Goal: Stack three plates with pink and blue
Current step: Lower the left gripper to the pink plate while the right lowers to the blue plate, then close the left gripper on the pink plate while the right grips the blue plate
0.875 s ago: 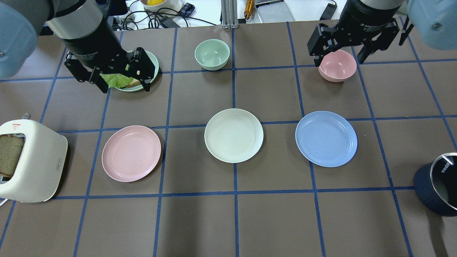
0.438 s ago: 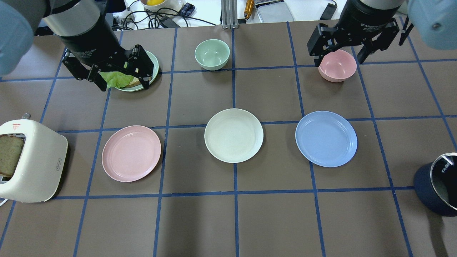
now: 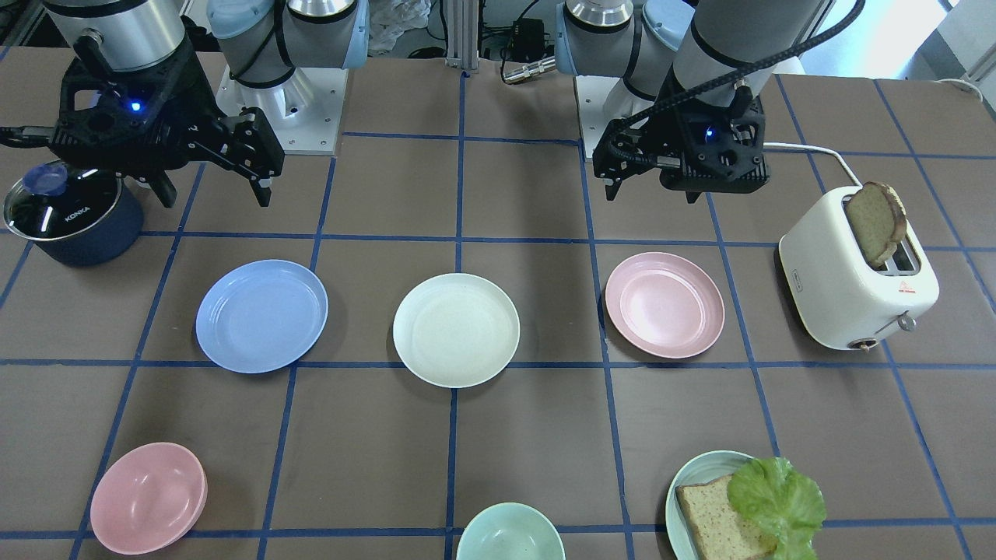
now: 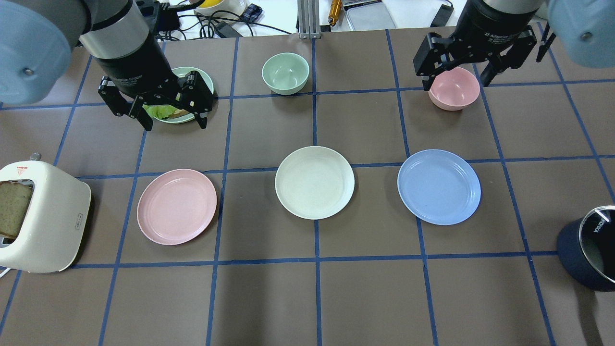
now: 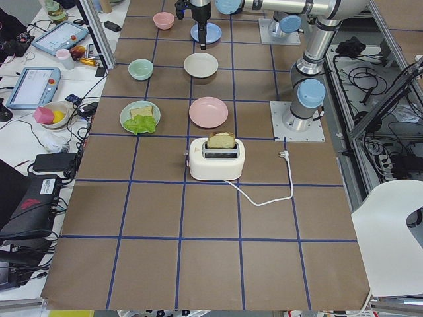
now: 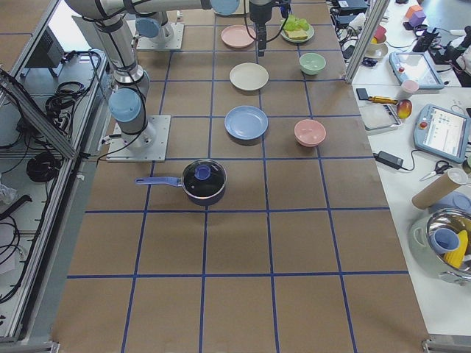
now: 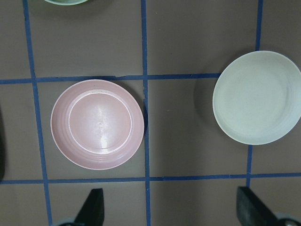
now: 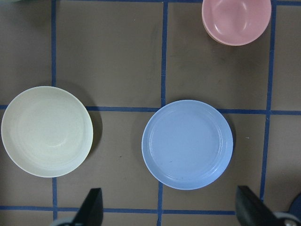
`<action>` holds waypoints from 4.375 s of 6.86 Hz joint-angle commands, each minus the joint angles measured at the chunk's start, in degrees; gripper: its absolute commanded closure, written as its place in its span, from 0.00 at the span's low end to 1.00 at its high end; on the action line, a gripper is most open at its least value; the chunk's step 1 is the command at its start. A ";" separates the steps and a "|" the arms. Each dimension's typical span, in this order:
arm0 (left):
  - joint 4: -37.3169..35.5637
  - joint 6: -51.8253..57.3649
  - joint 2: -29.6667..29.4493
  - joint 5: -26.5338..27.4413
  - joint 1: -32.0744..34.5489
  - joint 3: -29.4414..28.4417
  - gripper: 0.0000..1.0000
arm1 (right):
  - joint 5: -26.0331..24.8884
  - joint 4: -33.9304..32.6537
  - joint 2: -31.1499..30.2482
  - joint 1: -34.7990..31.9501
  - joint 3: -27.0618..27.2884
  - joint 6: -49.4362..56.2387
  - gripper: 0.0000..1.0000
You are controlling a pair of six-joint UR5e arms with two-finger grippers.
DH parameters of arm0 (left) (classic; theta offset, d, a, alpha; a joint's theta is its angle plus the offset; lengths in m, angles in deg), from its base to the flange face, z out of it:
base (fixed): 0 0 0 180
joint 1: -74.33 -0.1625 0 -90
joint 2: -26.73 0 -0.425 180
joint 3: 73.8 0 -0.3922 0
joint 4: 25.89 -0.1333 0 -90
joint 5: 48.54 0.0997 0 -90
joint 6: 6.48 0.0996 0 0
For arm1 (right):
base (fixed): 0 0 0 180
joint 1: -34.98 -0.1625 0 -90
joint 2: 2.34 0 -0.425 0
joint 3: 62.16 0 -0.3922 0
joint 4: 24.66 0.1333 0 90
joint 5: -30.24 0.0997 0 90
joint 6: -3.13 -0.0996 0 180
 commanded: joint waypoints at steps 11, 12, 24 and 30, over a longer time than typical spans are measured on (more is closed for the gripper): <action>-35.69 -4.14 -8.43 1.33 -0.45 26.73 0.21 | -0.09 -30.27 7.57 19.48 30.82 14.00 0.00; -35.99 -4.05 -9.75 2.47 -0.45 26.75 0.29 | 1.39 -30.47 9.08 20.71 31.45 14.09 0.00; -38.98 -4.05 -16.09 6.09 -0.45 27.10 0.76 | 2.90 -33.58 13.23 20.90 30.08 16.02 1.00; -37.58 -5.90 -16.10 10.66 1.12 25.70 1.00 | 2.99 -16.33 13.05 20.63 16.52 16.02 1.00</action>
